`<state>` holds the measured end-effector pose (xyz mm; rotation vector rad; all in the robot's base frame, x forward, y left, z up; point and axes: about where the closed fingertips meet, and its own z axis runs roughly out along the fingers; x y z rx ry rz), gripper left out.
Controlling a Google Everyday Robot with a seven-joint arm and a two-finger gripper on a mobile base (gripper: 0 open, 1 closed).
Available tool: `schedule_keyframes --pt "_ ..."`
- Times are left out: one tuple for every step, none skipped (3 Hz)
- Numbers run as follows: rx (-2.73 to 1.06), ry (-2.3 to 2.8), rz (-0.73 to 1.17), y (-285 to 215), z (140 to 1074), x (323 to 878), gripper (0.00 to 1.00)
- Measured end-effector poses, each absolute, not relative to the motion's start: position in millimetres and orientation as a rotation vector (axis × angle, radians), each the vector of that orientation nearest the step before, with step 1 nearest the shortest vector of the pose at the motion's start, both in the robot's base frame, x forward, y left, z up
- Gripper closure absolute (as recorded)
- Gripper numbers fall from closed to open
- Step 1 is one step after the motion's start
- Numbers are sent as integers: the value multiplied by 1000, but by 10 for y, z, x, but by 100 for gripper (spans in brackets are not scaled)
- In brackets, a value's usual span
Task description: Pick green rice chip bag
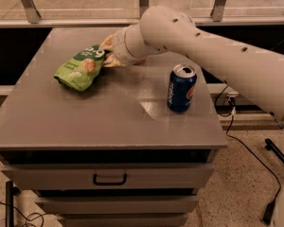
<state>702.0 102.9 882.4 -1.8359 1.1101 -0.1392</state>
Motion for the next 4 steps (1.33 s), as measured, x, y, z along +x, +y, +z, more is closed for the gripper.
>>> schedule_keyframes --pt "-1827 1117 -145 1018 8829 7037 88" --pt "-1807 1115 -149 1019 8889 7055 100" --pt "-1754 1086 -159 1027 9153 7069 100" --pt "-1696 1027 -195 1028 9518 7075 100"
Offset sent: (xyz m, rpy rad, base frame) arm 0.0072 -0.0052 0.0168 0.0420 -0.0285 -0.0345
